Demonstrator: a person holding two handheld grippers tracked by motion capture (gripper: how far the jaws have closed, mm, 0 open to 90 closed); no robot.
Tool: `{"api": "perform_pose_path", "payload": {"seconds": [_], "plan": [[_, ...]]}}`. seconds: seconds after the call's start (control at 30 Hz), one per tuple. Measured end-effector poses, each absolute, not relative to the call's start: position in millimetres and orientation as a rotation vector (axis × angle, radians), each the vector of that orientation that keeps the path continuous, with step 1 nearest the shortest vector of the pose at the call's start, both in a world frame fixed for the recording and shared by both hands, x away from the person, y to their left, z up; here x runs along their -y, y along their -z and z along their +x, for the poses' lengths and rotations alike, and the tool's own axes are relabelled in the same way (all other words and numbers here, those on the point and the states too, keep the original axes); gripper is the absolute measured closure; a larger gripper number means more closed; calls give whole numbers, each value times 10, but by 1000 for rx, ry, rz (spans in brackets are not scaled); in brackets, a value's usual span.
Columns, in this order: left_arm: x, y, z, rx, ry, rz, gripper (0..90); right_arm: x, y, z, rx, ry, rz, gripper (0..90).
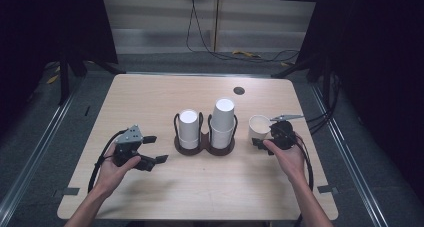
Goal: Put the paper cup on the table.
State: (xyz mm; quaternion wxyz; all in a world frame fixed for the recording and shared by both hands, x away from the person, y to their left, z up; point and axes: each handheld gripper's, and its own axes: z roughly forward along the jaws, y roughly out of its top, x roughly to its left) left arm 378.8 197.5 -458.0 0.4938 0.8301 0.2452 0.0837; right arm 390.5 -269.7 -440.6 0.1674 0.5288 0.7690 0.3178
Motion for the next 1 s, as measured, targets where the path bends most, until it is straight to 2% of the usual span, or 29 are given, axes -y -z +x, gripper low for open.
{"api": "perform_pose_path", "payload": {"seconds": [0.5,0.6,1.0], "plan": [[-2015,4559,3765,-632,-213,1973,159,2593,4415,3494,-2124,-1080,1434,166],[-2024,4548,3764,-650,-212,1956,159,2528,4423,3424,-2120,-1093,1423,143],[-1987,4560,3725,-665,-245,1971,159,2288,4429,3137,-2129,-1242,1346,146]]}}
